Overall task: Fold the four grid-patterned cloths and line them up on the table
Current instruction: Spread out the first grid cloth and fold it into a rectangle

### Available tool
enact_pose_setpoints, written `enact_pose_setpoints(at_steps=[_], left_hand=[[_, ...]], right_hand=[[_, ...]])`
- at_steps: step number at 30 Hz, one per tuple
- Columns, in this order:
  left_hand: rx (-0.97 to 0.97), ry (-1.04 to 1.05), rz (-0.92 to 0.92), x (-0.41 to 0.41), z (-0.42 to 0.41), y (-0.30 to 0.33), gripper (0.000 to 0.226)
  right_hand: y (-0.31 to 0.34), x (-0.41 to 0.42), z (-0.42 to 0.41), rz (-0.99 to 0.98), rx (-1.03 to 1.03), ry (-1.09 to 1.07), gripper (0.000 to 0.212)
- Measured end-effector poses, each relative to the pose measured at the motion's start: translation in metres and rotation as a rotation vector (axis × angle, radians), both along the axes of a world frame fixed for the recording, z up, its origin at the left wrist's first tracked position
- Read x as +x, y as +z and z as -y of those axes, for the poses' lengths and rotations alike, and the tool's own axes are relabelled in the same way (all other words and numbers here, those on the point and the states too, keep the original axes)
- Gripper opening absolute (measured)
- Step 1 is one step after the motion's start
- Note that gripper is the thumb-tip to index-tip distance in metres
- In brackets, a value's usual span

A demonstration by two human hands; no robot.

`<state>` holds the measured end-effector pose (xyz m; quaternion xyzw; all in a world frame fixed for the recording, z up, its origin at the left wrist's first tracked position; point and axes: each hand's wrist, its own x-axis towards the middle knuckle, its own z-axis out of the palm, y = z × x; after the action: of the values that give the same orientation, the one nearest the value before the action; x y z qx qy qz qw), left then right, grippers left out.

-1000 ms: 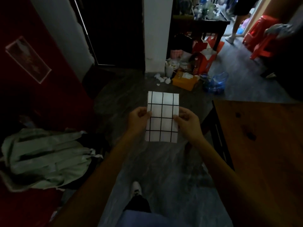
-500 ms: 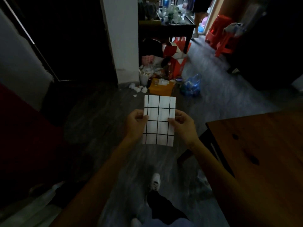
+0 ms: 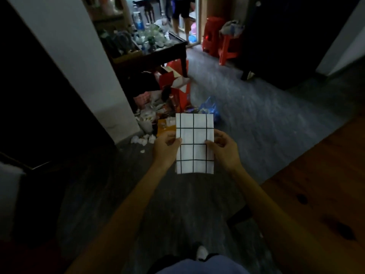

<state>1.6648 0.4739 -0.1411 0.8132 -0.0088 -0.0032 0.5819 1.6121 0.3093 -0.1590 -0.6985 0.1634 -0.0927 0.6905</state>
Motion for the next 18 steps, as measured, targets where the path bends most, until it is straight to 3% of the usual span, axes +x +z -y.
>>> enact_pose_setpoints(at_steps=[10, 18], left_hand=[[-0.022, -0.402, -0.042, 0.16, 0.08, -0.032, 0.024], [-0.038, -0.758, -0.05, 0.248, 0.145, -0.011, 0.018]], right_hand=[[-0.018, 0.104, 0.057, -0.074, -0.053, -0.354, 0.038], [0.007, 0.157, 0.073, -0.107, -0.173, -0.756, 0.033]])
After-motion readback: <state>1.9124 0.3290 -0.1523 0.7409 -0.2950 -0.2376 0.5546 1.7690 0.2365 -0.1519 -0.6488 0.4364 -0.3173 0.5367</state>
